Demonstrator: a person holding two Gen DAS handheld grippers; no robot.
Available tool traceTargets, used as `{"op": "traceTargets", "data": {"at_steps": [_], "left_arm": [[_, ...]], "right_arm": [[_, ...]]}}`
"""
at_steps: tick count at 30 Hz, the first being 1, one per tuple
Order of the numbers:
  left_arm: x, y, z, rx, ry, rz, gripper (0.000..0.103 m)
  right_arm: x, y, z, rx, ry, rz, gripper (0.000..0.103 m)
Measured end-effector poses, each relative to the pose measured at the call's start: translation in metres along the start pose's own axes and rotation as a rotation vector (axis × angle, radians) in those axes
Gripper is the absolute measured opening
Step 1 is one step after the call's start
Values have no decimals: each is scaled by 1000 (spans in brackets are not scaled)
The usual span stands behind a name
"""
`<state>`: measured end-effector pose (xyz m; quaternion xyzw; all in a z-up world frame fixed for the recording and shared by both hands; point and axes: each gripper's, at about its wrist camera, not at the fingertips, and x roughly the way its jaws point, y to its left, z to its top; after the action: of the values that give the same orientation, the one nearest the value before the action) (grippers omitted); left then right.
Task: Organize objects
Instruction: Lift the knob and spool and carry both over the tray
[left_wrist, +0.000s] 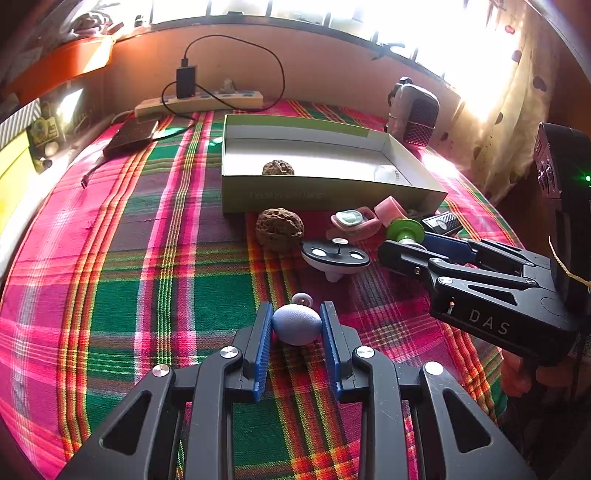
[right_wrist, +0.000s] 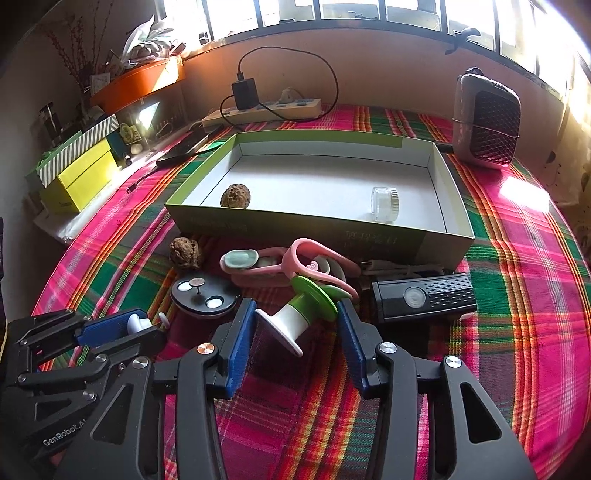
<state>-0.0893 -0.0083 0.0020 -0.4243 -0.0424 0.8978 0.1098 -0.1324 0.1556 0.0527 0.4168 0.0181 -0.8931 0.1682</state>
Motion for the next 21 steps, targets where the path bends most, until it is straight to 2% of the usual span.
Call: {"op": "traceTargets", "data": {"at_steps": [21], "left_arm": [[0,0,0,2,-1,3,24]], "right_arm": [[-2,-1,-1,13,-3,-1,46]]}}
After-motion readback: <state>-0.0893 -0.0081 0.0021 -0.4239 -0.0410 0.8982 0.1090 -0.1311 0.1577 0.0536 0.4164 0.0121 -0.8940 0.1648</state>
